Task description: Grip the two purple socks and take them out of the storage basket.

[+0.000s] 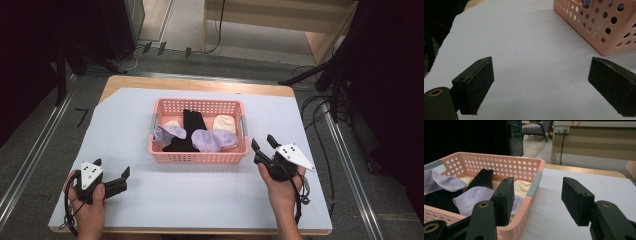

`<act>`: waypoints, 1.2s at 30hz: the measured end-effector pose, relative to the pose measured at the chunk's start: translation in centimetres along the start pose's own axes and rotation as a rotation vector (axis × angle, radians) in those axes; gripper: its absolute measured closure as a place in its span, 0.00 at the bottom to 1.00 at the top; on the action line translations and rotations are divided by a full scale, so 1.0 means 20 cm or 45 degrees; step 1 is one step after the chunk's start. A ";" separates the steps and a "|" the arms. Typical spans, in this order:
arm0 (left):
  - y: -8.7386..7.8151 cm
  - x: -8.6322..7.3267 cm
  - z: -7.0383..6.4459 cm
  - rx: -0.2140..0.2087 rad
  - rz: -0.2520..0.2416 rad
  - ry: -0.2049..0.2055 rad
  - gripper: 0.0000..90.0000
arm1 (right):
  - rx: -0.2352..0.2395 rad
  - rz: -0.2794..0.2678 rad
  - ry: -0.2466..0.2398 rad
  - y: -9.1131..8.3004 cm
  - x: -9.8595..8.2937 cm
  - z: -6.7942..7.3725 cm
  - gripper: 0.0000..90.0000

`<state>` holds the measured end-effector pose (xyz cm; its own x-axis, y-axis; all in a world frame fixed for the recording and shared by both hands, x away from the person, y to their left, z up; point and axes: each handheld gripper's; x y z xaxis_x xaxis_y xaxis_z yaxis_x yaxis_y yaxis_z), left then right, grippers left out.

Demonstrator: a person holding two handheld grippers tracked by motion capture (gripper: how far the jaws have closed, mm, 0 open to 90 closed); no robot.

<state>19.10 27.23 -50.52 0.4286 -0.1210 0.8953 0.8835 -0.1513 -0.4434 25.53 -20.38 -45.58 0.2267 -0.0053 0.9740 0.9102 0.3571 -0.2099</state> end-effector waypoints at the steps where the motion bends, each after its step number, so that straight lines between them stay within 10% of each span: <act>1: 0.00 0.00 0.00 0.000 -0.001 -0.001 0.08 | 0.007 0.003 0.004 0.01 0.01 0.01 0.49; 18: 0.00 0.00 0.00 -0.006 0.008 -0.011 0.08 | 0.113 0.177 -0.031 0.23 0.03 0.21 0.55; 36: 0.01 0.00 0.01 -0.009 0.011 -0.014 0.08 | 0.074 0.352 0.018 0.46 0.04 0.27 0.62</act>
<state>19.26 27.32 -50.54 0.4384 -0.1118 0.8918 0.8783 -0.1574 -0.4515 32.22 -12.13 -46.34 0.4687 0.0870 0.8791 0.7917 0.4000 -0.4617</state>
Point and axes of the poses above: each handheld gripper's, and its own axes: y roughly forward along the jaws, x roughly out of its top, z roughly to its left, and after that the axes turned 2 degrees about -z, right-handed
